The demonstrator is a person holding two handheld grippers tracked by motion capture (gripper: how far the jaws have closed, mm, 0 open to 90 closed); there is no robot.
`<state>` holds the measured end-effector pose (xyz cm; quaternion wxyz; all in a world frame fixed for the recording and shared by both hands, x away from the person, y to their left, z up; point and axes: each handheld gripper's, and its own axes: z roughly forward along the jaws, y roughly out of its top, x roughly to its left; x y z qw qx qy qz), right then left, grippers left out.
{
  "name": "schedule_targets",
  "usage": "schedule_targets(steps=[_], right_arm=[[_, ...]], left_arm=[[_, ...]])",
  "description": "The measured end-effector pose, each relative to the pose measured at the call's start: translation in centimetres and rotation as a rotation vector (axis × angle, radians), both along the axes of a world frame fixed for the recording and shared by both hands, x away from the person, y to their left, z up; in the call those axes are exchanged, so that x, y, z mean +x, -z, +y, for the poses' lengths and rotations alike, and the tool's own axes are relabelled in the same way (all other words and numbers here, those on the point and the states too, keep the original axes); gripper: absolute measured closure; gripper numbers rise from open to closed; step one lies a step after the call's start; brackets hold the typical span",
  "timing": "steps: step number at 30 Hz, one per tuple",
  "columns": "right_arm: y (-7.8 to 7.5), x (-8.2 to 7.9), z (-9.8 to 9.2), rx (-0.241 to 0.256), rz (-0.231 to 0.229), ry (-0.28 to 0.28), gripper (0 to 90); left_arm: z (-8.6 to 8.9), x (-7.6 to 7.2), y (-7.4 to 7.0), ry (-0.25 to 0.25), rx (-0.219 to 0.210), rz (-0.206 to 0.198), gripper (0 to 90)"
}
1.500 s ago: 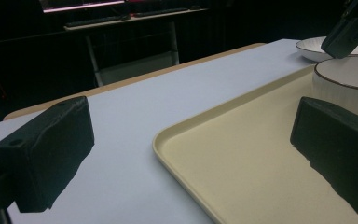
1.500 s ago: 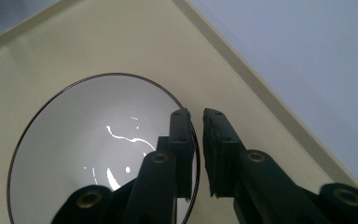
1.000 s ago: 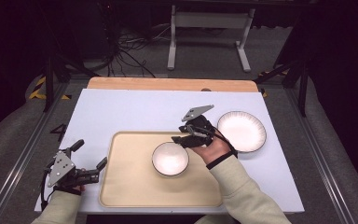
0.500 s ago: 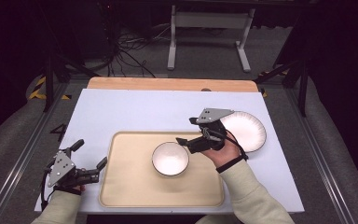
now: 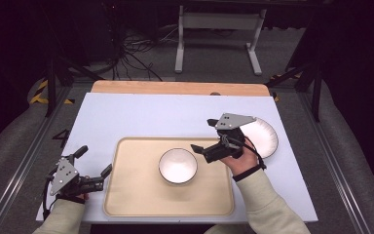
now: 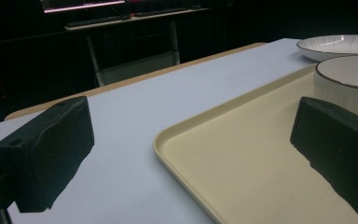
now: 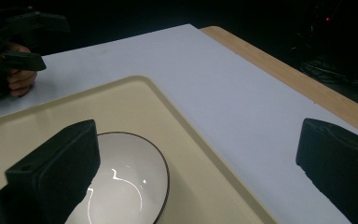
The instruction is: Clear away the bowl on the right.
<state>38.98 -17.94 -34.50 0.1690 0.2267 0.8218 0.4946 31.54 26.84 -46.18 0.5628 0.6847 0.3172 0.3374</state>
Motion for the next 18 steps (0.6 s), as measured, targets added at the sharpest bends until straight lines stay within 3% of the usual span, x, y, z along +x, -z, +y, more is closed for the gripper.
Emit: schedule_targets(steps=[12, 14, 18], right_arm=[[0.6, -0.7, -2.8, 0.038, -0.082, 0.015, 0.0], [0.7, -1.0, -3.6, 0.061, -0.133, 0.034, 0.0], [1.1, -1.3, -4.3, 0.093, -0.136, 0.043, 0.0]], left_arm=[[-0.1, 0.0, 0.0, 0.002, 0.003, 0.002, 0.1], [-0.1, 0.0, 0.0, 0.001, 0.002, 0.001, 0.1], [-0.1, 0.0, 0.0, 0.002, 0.004, 0.002, 0.1]])
